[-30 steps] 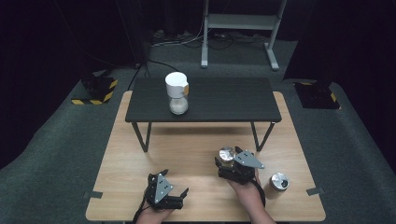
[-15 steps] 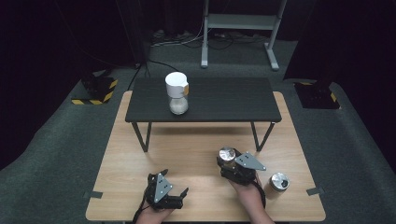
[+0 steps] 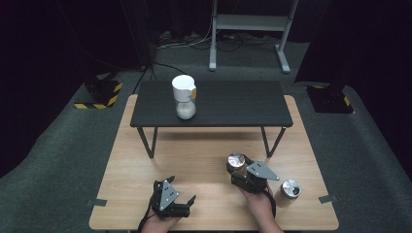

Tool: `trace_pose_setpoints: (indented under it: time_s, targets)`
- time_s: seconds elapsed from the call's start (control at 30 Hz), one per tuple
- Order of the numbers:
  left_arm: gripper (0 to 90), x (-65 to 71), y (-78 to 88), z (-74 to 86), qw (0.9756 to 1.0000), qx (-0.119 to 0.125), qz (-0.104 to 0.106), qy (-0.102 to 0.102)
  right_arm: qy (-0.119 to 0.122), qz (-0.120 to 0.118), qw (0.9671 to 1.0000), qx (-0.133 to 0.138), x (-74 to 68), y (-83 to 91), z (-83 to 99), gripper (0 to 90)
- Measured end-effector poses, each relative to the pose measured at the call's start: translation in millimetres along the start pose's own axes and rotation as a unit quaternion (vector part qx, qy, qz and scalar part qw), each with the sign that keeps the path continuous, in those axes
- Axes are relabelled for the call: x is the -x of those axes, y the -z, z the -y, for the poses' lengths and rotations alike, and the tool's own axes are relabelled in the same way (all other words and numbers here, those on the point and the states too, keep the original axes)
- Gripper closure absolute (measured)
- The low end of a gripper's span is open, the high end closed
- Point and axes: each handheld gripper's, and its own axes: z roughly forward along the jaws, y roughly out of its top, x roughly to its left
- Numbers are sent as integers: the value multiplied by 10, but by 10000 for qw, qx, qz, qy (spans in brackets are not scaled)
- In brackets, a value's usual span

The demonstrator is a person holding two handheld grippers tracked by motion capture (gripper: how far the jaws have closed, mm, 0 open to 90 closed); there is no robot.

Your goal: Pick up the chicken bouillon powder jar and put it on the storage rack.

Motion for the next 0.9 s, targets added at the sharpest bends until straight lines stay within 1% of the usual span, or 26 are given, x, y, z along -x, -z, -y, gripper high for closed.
trace_pose_setpoints:
  time_s: [0.1, 0.27, 0.5, 0.63, 0.77, 0.9]
  targets:
    - [10, -6, 2, 1, 10000, 16, 42, 13, 47, 2, 10000, 26, -2, 2, 4, 318]
    - [10, 4, -1, -1, 10000, 1, 43, -41, 54, 4, 10000, 28, -1, -3, -1, 319]
    - [9, -4, 3, 2, 10000, 22, 54, 4, 89, 20, 9999, 48, 3, 11, -42, 330]
    - [10, 0, 1, 0, 10000, 12, 60, -38, 120, 4, 9999, 110, 3, 51, -107, 344]
    - [9, 0, 1, 1, 10000, 16, 61, -37, 103, -12, 9999, 132, 7, 68, -136, 345]
    - [9, -2, 1, 1, 10000, 18, 66, -18, 164, -29, 9997, 193, -10, 102, -205, 345]
